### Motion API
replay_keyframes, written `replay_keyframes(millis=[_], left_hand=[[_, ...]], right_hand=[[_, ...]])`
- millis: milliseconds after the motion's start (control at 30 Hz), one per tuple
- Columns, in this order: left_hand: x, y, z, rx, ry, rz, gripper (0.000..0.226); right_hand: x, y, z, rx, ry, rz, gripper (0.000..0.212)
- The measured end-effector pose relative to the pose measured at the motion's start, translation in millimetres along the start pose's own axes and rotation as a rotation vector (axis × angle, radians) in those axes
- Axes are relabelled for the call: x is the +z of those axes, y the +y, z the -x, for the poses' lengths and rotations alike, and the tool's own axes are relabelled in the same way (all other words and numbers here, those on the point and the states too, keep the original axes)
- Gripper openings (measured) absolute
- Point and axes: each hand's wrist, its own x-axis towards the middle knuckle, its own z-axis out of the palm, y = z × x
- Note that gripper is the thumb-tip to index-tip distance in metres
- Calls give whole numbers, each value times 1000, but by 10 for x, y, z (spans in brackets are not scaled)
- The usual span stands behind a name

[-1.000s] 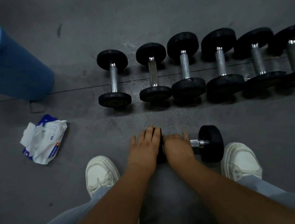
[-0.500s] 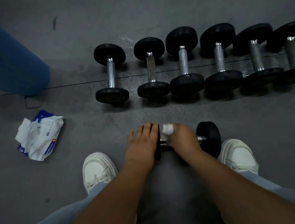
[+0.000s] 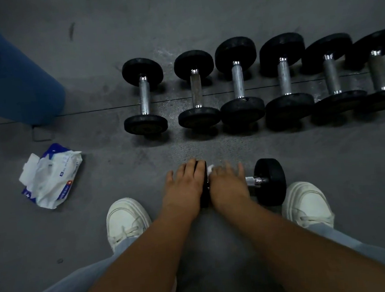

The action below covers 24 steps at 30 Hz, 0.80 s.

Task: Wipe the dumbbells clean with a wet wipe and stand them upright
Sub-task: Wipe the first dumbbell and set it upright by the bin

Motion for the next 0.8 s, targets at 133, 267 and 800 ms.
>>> replay_keyframes(millis=[133,267,800], left_hand=[[30,-6,5,3,18,7,92],[-20,0,-29,-3,10,-14,97],[-23,1,-53,-29,-17,-31,103]], right_hand=[[97,-30,479,-61,72,-95,67],[-7,82,55,-57,25,-92,58],[-365,490,-226,387,-87,-1327,24]])
